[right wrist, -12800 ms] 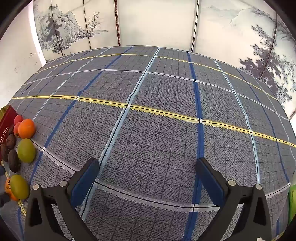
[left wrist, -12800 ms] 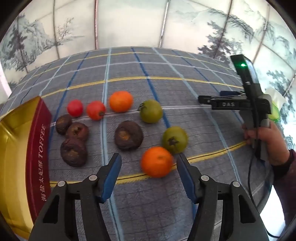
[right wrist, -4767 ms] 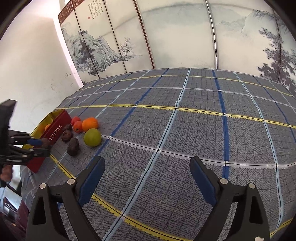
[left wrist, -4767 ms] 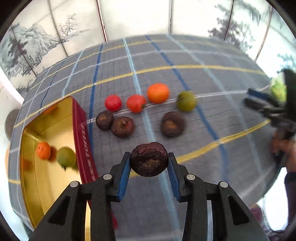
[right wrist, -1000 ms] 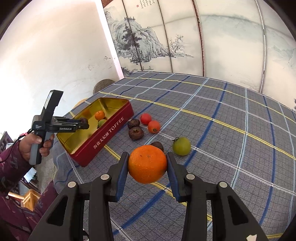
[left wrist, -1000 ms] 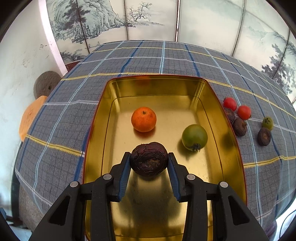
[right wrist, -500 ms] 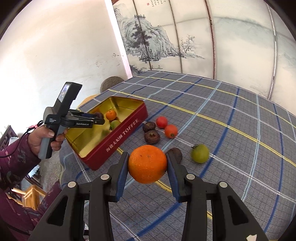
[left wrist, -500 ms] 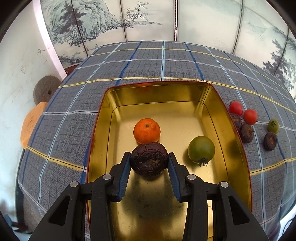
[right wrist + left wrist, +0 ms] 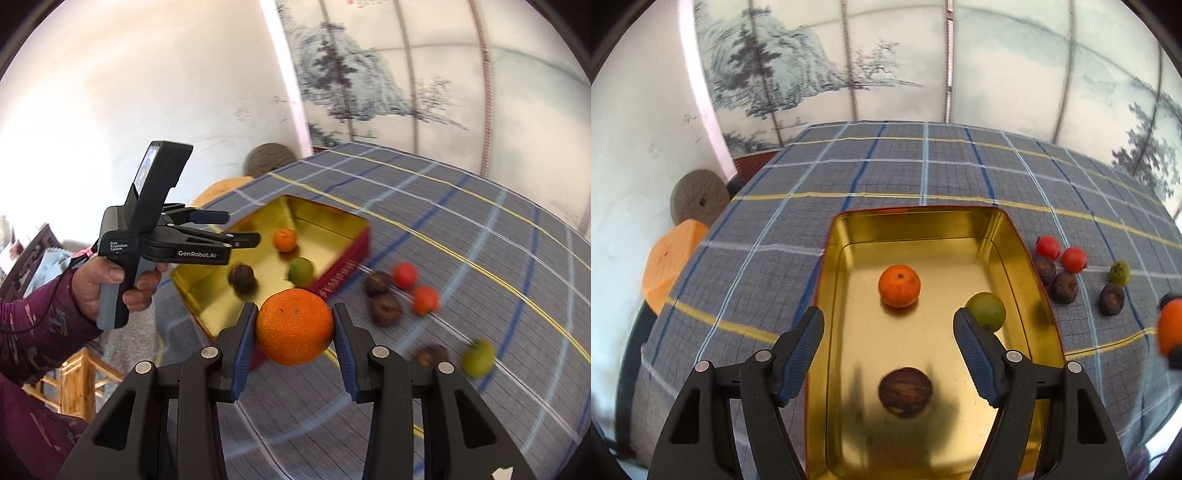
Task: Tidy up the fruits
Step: 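Carry the brown fruit into the tin and release it while the right gripper holds the orange, then lower the orange into the tin and open the right gripper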
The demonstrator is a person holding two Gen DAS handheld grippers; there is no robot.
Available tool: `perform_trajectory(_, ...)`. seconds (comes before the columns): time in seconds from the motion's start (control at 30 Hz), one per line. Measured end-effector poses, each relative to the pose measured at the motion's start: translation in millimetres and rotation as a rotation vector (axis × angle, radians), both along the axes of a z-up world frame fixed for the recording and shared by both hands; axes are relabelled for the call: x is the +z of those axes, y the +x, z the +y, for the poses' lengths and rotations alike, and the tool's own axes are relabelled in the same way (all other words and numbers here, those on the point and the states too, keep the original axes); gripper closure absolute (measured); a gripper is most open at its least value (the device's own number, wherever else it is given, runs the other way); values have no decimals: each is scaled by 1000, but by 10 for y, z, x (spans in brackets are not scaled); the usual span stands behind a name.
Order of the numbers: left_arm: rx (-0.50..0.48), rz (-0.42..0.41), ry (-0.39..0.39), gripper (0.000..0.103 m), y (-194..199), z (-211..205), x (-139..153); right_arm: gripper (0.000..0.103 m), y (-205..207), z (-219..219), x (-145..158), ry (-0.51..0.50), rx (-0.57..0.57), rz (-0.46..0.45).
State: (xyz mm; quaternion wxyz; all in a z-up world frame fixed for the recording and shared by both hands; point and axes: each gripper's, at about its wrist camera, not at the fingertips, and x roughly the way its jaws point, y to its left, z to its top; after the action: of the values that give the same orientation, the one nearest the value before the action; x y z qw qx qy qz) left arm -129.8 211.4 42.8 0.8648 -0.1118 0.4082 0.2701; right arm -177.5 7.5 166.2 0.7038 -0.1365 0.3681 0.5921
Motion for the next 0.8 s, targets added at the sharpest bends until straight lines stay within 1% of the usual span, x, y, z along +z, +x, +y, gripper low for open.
perform_trajectory(0.13,54,-31,-28,30,-238,-26,62,65,-111,321,-54,-4,71,31)
perform_trajectory(0.2,78,-36,-20,30,-362,-60,87,65,-161,480,-99,-11,102,47)
perform_trajectory(0.3,99,-22,-9,29,-502,-105,97,65,-218,717,-183,-22,140,85)
perform_trajectory(0.37,110,-11,18,29,-592,-144,108,65,-254,862,-244,-39,157,91)
perform_trajectory(0.47,115,-6,44,29,-706,-193,124,65,-271,1032,-344,-73,162,85)
perform_trajectory(0.6,128,-13,36,28,-796,-193,130,65,-210,1218,-442,-112,148,94)
perform_trajectory(0.8,134,-9,32,27,-858,-210,112,65,-78,1522,-499,-147,132,111)
